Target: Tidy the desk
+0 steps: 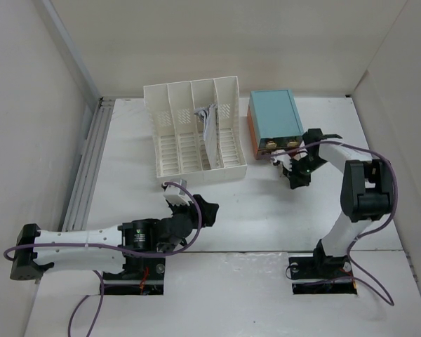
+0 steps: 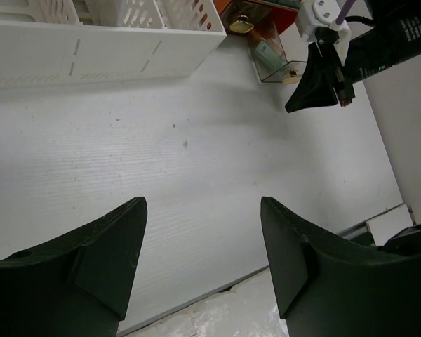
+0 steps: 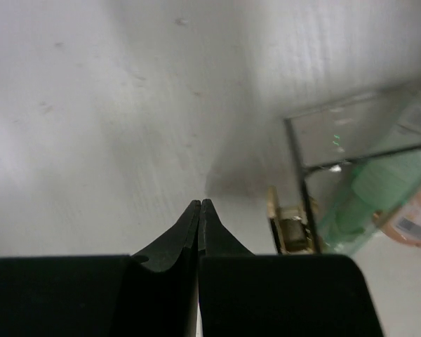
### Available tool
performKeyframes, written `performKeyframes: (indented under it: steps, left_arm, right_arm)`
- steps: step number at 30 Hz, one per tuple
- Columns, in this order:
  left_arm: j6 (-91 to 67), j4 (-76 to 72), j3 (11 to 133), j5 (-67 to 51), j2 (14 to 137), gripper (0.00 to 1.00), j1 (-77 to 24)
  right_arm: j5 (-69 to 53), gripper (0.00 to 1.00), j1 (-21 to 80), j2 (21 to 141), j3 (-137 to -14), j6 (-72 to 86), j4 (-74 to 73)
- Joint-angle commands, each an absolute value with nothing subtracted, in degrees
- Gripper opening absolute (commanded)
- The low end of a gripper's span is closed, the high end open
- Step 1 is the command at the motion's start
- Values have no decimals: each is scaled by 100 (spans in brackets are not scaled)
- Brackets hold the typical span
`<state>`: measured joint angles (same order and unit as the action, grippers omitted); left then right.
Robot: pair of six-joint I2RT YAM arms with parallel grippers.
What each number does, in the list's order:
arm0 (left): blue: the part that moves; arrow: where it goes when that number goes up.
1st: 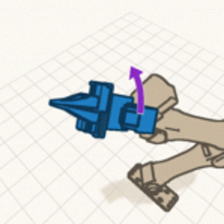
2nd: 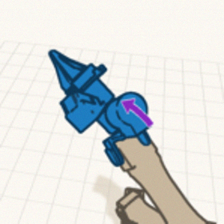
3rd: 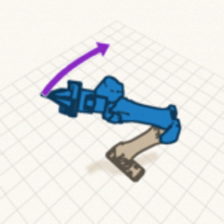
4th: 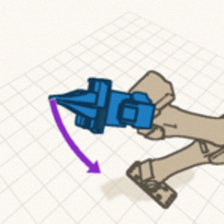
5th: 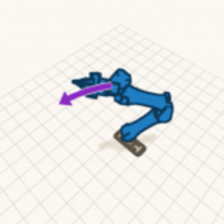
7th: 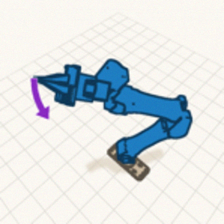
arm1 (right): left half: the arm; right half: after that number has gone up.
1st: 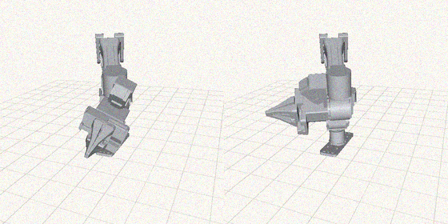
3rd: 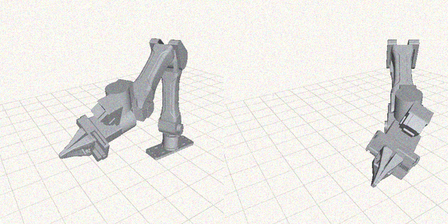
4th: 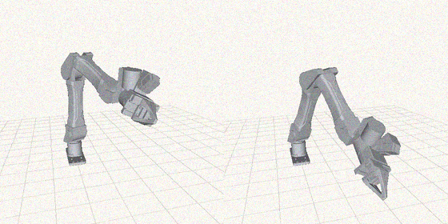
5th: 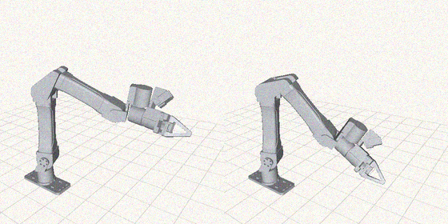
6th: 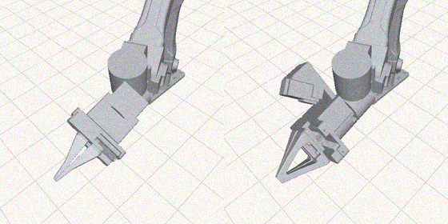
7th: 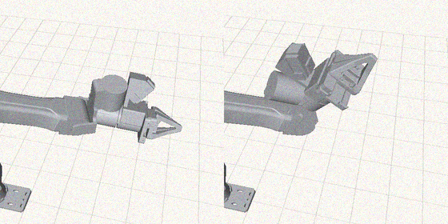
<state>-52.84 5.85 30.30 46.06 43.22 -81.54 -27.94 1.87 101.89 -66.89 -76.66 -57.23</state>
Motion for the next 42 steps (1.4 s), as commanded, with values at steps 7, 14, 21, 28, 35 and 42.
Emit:
performKeyframes:
  steps: [7,14,21,28,35,42]
  left_arm:
    - [-5309,571,3059,4702,4368,63,-8147]
    - [-5361,676,3164,4702,4430,63,-8147]
    - [-5466,729,3164,4702,4245,63,-8147]
    - [-5467,782,3164,4702,4245,63,-8147]
    - [-5467,782,3164,4702,4245,63,-8147]
    - [-5414,782,3217,4702,4245,63,-8147]
  right_arm:
    - [-1425,0,237,9026,-5572,-5880,-1917]
    - [-1046,0,352,9509,-5889,-5432,-1354]
    - [-862,0,527,9966,-6170,-5432,-1240]
    - [-536,0,809,9915,-5855,-5651,-546]
    - [-413,0,879,9370,-5046,-6099,254]
    - [-413,3,931,8930,-4921,-6390,-138]
